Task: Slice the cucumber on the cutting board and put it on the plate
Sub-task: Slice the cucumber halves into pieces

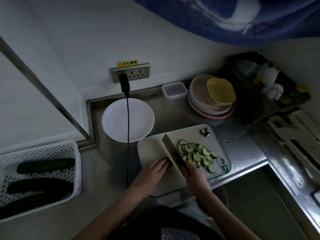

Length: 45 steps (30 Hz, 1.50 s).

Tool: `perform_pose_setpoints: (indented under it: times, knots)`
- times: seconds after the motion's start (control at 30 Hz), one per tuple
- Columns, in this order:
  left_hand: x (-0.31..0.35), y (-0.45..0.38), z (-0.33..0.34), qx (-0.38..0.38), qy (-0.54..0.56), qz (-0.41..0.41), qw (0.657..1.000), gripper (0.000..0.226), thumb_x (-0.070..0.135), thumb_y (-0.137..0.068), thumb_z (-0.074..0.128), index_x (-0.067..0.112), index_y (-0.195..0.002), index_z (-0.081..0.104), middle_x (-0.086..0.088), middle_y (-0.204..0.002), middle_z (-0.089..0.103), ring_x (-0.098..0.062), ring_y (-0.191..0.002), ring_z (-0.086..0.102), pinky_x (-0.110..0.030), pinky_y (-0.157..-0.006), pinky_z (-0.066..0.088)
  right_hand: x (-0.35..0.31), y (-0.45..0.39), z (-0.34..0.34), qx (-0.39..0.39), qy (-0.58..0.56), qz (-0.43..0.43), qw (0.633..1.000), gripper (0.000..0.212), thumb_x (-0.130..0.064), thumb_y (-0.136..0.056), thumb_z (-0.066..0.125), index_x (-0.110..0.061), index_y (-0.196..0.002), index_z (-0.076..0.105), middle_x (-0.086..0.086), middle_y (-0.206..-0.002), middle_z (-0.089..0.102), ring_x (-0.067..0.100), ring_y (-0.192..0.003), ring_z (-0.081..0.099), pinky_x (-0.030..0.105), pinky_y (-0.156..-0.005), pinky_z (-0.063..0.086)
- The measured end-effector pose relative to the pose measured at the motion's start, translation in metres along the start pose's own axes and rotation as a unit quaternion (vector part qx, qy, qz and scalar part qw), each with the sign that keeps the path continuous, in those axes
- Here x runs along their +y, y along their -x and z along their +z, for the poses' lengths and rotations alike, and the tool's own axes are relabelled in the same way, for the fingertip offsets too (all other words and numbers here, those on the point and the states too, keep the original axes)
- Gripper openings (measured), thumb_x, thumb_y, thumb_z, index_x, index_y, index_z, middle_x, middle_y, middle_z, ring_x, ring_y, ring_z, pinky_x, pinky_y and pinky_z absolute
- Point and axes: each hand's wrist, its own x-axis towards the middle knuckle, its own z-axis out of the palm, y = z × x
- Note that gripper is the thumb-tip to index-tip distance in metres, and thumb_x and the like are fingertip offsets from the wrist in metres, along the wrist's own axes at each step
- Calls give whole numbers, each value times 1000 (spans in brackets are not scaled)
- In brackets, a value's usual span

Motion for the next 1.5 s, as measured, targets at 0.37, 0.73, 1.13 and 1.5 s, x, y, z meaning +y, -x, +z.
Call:
perform_pose_setpoints:
  times: [0.37, 0.73, 1.13, 1.5]
  knots:
    - [1, -14, -3, -6, -7, -14, 1000, 53, 11, -71, 34, 9, -110, 70, -5, -113, 65, -18, -108, 44, -28, -74, 56, 14, -8, -11, 70, 9, 41, 997, 11, -25, -97, 46, -16, -92, 50, 7, -82, 62, 27, -71, 57, 38, -63, 50]
    - [5, -17, -2, 2, 24, -20, 1000, 58, -1, -56, 79, 5, -112, 66, -9, -111, 61, -21, -105, 46, -33, -70, 57, 1, 20, 19, 13, 114, -31, 993, 20, -37, -100, 37, -19, -105, 42, 12, -90, 65, 35, -84, 64, 37, -60, 45]
    - [4, -27, -6, -7, 21, -10, 1000, 63, 2, -41, 81, 8, -101, 64, -5, -97, 59, -19, -94, 44, -27, -74, 54, -4, 18, 12, -21, 200, -69, 977, 23, -36, -102, 32, -17, -112, 39, 13, -98, 65, 34, -91, 65, 35, -62, 41]
    - [7, -22, -6, 26, 17, 12, 999, 86, 12, -32, 87, 8, -107, 44, -7, -109, 51, -21, -97, 43, -25, -77, 50, 1, 16, 18, -60, 237, -42, 969, 27, -12, -98, 33, -20, -124, 34, 14, -105, 63, 34, -97, 64, 38, -69, 48]
